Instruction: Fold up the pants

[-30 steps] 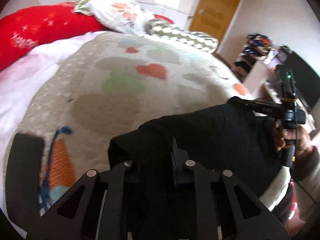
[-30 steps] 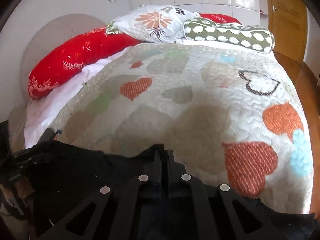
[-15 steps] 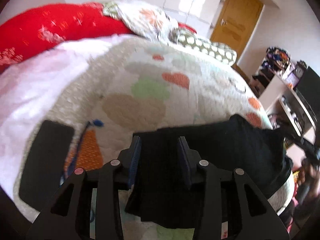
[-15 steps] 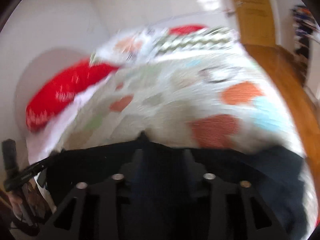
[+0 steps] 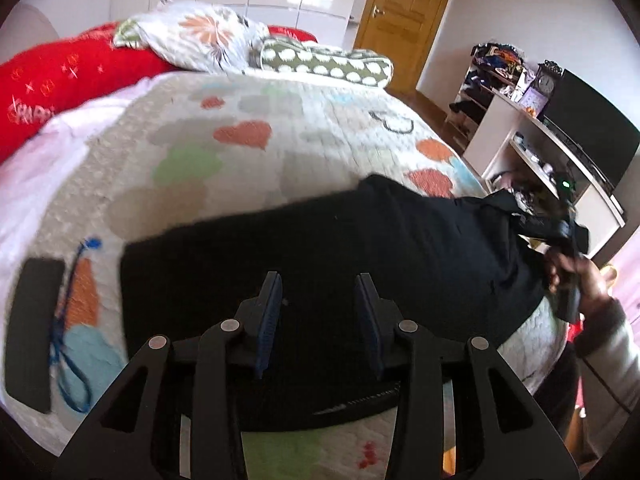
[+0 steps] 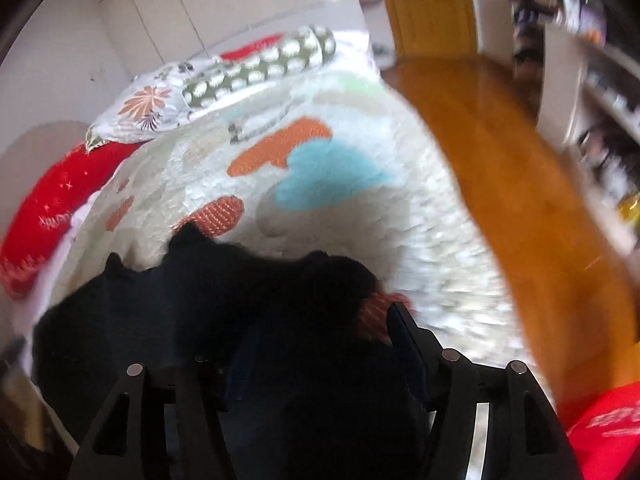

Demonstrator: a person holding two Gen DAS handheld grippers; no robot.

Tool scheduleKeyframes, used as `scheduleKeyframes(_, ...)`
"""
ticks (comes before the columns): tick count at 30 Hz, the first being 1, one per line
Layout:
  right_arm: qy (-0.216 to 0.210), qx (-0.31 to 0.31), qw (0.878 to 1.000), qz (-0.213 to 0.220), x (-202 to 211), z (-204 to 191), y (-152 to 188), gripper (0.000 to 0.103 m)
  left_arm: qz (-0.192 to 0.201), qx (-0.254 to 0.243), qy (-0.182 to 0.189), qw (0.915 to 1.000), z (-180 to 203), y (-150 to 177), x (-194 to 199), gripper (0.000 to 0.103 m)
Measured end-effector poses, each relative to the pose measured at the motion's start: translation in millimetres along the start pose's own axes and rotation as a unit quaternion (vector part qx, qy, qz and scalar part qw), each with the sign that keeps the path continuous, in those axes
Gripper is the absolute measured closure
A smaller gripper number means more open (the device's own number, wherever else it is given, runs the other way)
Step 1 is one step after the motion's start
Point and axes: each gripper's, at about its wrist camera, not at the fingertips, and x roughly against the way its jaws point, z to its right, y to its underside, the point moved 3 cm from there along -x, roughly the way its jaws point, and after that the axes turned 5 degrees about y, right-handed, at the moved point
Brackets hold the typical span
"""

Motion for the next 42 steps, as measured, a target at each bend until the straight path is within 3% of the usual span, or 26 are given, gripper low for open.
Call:
scheduleKeyframes(1,-0.011,-0.023,1.000,-0.001,-1.5,3.0,-0.2,0.058,-0.001,0.002,0.002,1.0000,0.7,0.7,0.0,0.066)
scheduleKeyframes(2,-0.038,-0.042,0.998,0.010,7.7,3.8,-2.6,0.079,-0.001,0.001,0.001,1.0000,1.9,1.8,1.4,0.066)
scheduleKeyframes(3,-0.074,-0.051,0.996,0.022,22.2,1.4,-3.0,0.092,0.001,-0.003,0.000,1.0000,2.2,2.2,3.3,0.066)
scheduleKeyframes(5,-0.102,-0.057,0.992,0.056,52.7,0.3,-4.0,0.092,0.011,-0.012,-0.008,0.9998,2.4,1.8,10.4,0.066)
scheduleKeyframes(8,-0.083,-0.060,0.990,0.101,111.9,10.5,14.0,0.092,0.020,-0.008,-0.006,0.9998,-3.3,3.9,19.5,0.066)
scheduleKeyframes(11,-0.072,-0.077,0.990,0.091,135.8,25.2,46.4,0.092,0.016,0.001,-0.006,0.9999,-10.6,9.4,21.1,0.066)
scheduleKeyframes(17,0.000,-0.062,0.998,0.031,86.2,35.3,85.1,0.092,0.004,0.026,-0.021,0.9994,-25.6,22.7,22.1,0.066)
scheduleKeyframes(21,-0.007,-0.069,0.997,0.042,90.3,40.4,86.6,0.092,0.022,0.048,-0.027,0.9982,-42.4,26.4,42.7,0.065)
scheduleKeyframes(22,-0.011,-0.072,0.996,0.043,91.7,41.9,85.8,0.092,0.027,0.061,-0.029,0.9974,-50.0,27.1,47.6,0.057)
scheduleKeyframes(23,-0.014,-0.073,0.996,0.043,92.2,43.2,84.7,0.092,0.032,0.078,-0.032,0.9959,-58.6,29.4,52.5,0.042)
scheduleKeyframes(25,-0.013,-0.071,0.997,0.041,89.7,43.3,82.6,0.092,0.048,0.118,-0.032,0.9914,-75.6,34.6,60.2,0.034)
scheduleKeyframes(28,-0.012,-0.074,0.997,0.036,84.2,43.6,81.8,0.092,0.045,0.177,-0.014,0.9831,-95.7,46.0,60.5,0.035)
scheduleKeyframes(34,-0.016,-0.080,0.996,0.030,81.4,44.0,81.8,0.092,0.024,0.196,-0.015,0.9801,-96.0,54.7,43.2,0.035)
scheduleKeyframes(36,-0.011,-0.071,0.997,0.032,82.1,42.5,81.6,0.092,0.019,0.175,-0.006,0.9844,-85.2,54.4,35.0,0.038)
scheduleKeyframes(37,-0.008,-0.064,0.997,0.034,82.6,41.1,81.3,0.092,0.015,0.158,-0.011,0.9873,-79.2,53.5,30.4,0.055)
scheduleKeyframes(38,-0.006,-0.057,0.998,0.037,83.6,39.2,81.1,0.092,0.002,0.136,-0.021,0.9904,-73.4,52.9,23.3,0.065)
scheduleKeyframes(39,-0.002,-0.046,0.998,0.041,85.8,36.5,80.0,0.091,-0.012,0.118,-0.027,0.9925,-68.3,52.0,16.4,0.069)
scheduleKeyframes(40,0.002,-0.040,0.998,0.046,89.0,34.5,78.4,0.091,-0.016,0.110,-0.026,0.9934,-66.7,49.8,14.3,0.085)
scheduleKeyframes(42,-0.020,-0.046,0.997,0.065,104.4,32.2,73.2,0.091,-0.014,0.093,-0.020,0.9953,-65.3,40.7,22.7,0.087)
